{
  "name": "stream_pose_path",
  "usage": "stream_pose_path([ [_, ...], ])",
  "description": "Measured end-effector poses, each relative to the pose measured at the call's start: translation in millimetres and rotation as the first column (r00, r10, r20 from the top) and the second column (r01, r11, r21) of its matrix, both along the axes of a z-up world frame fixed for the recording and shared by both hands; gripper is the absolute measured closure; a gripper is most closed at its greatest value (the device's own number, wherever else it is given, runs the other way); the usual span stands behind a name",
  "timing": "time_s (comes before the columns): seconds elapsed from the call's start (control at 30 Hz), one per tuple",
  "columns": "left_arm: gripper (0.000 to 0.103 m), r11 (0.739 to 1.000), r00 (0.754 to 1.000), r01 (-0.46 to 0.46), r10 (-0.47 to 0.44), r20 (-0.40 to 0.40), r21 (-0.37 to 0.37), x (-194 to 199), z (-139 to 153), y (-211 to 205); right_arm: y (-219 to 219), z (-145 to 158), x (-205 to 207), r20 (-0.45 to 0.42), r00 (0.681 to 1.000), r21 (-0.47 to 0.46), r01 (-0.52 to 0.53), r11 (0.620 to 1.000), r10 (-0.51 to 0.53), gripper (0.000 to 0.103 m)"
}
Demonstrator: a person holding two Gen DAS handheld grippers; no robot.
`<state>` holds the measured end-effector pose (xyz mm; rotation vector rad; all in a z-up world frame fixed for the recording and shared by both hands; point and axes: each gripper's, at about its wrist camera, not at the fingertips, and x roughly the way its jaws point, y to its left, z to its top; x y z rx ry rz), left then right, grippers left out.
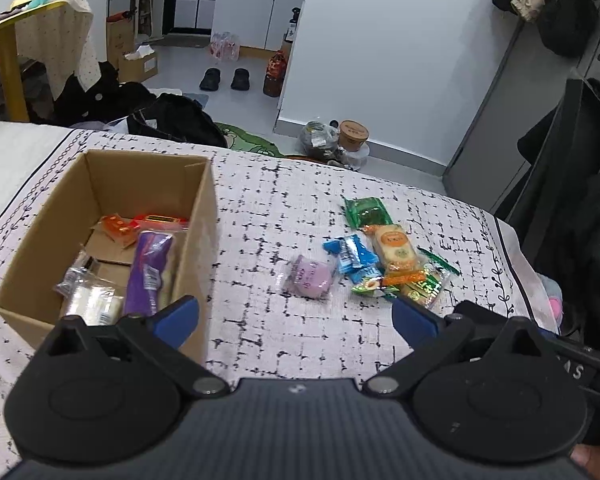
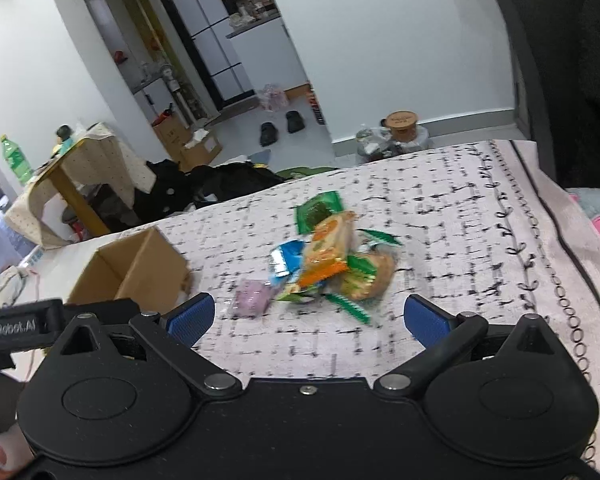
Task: Organize snacks
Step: 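Withdraw both tools from the box toward the remaining snack pile, then close left tool on the pink round packet while right tool grasps the round cookie packet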
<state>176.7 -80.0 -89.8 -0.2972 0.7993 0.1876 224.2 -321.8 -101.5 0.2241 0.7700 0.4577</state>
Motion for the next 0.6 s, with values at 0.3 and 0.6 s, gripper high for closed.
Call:
stream_pose_path([
  [0.3,0.011,1.000,0.999,0.017,-0.017,0.029,-0.010,26.2,-19.6,-19.3,-13.7,-4.6,26.5,-0.046,0.998,0.029,0.044,0.999,-0.042,0.019],
  [0.6,0.032,1.000,1.000,0.024,-0.024,-0.014,-0.009,61.5,-49.6,-15.5,-4.1,-29.7,52.8,-0.081,0.996,-0.024,0.035,0.999,-0.037,0.040],
])
